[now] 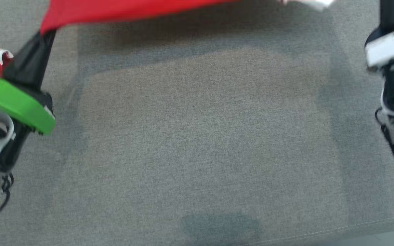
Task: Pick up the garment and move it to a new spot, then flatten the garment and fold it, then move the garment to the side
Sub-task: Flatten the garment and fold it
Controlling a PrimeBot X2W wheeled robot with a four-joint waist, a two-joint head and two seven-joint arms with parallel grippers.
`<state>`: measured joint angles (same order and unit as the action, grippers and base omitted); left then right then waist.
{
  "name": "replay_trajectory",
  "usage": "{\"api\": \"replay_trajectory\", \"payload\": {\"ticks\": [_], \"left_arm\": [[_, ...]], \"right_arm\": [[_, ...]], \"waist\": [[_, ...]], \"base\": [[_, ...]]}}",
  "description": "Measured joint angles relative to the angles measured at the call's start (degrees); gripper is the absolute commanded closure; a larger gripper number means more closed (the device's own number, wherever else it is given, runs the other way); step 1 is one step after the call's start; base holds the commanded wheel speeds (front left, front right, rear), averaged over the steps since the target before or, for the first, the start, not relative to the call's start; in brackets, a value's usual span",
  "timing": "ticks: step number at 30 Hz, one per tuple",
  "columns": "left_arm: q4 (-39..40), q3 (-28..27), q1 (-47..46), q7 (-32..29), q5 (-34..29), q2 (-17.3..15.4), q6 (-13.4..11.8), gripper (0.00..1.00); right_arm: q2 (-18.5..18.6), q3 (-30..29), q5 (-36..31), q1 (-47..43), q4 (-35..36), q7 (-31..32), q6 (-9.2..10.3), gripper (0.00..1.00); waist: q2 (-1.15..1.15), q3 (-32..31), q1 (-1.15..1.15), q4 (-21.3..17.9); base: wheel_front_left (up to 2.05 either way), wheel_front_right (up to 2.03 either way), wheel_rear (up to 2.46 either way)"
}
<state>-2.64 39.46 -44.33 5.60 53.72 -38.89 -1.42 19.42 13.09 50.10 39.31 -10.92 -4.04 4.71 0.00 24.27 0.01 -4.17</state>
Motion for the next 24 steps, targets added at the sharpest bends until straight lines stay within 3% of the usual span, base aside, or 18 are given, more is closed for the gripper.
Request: {"api": "replay_trajectory", "payload": {"ticks": [4,7,11,16,24], "left_arm": [[-6.5,1.7,8.5,4.4,-0.2,0.9,-0.6,1.00],[-10.7,2.0,11.7,7.2,0.0,2.3,-0.7,1.00],[-14.3,1.6,14.5,8.3,2.2,4.7,-0.8,1.00],[-15.8,-0.1,14.6,8.7,2.5,7.0,0.3,1.00],[-15.0,0.2,20.0,8.8,1.0,6.5,1.9,1.00]], "right_arm": [[-2.3,0.5,1.4,-9.4,-3.2,-2.3,-0.15,1.00],[-4.2,0.9,2.3,-11.5,-4.5,-4.3,-1.32,1.00],[-4.1,2.2,2.2,-12.3,-5.6,-5.7,-4.13,1.00],[-0.9,3.4,-0.9,-12.7,-6.2,-7.2,-6.97,1.00],[6.4,9.3,-9.8,-16.2,-4.4,-7.7,-9.42,1.00]], "waist": [[0.00,0.5,-0.01,-0.7],[0.00,0.8,-0.01,-1.5],[0.00,0.7,-0.01,-2.8],[0.00,-0.6,-0.01,-3.5],[0.00,-4.2,-0.01,-3.7]], "base": [[0.00,0.00,0.00],[0.00,0.00,0.00],[0.00,0.00,0.00],[0.00,0.00,0.00],[0.00,0.00,0.00]]}}
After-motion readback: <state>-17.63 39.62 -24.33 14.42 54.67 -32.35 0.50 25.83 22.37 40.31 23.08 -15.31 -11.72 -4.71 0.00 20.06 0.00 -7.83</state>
